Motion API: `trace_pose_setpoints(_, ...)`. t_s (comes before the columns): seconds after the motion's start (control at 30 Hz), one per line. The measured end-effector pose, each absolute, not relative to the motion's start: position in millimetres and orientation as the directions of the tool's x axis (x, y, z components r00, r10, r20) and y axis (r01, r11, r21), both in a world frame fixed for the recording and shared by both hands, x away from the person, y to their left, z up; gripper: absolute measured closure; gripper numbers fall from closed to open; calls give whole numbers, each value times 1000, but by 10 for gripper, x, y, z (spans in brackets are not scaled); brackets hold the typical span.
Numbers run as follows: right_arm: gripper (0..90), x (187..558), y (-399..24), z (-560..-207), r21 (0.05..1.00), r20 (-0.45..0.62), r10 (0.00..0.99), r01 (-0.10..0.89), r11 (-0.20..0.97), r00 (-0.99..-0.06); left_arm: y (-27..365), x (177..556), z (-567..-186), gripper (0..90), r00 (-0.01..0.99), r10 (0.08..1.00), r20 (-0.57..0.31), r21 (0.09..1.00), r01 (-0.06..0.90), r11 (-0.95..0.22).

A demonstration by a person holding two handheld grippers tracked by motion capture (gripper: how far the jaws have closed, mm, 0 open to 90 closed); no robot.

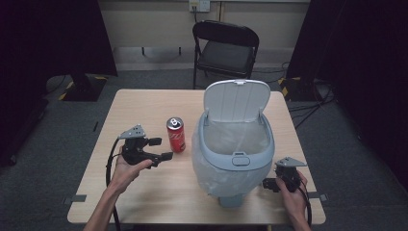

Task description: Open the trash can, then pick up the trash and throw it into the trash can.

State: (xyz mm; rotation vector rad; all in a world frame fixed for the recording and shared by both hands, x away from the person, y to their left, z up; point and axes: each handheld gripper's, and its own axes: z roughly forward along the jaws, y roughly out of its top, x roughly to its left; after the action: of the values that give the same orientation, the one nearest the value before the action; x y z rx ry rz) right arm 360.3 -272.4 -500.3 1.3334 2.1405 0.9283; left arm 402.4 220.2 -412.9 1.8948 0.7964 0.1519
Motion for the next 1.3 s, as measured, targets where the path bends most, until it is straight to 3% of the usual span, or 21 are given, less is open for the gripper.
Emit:
trace_pose_setpoints(0.13,130,3603,-2724,-5003,740,-24,902,599,306,-431,2194,4186,-4287,159,737,638,-223,850,467,-243)
trace_pose_setpoints(0.27,131,3604,-2725,-5003,740,-24,902,599,306,-431,2050,4408,-4363,159,726,672,-145,849,440,-292)
trace_pose_setpoints(0.7,122,3610,-2719,-5002,737,-15,901,605,302,-433,1760,4695,-4362,166,700,707,-97,833,446,-327)
trace_pose_setpoints(0.93,122,3613,-2722,-5003,739,-20,901,600,306,-434,1610,4780,-4498,197,685,721,-102,819,470,-330)
trace_pose_setpoints(1.0,122,3611,-2720,-5002,738,-16,901,603,303,-433,1574,4788,-4535,217,687,722,-85,814,466,-347)
trace_pose_setpoints(1.07,122,3614,-2722,-5003,739,-20,901,600,306,-434,1570,4793,-4553,296,684,722,-106,813,477,-332)
trace_pose_setpoints(1.3,122,3613,-2722,-5003,739,-20,901,600,306,-434,1628,4734,-4546,326,688,718,-109,822,468,-324)
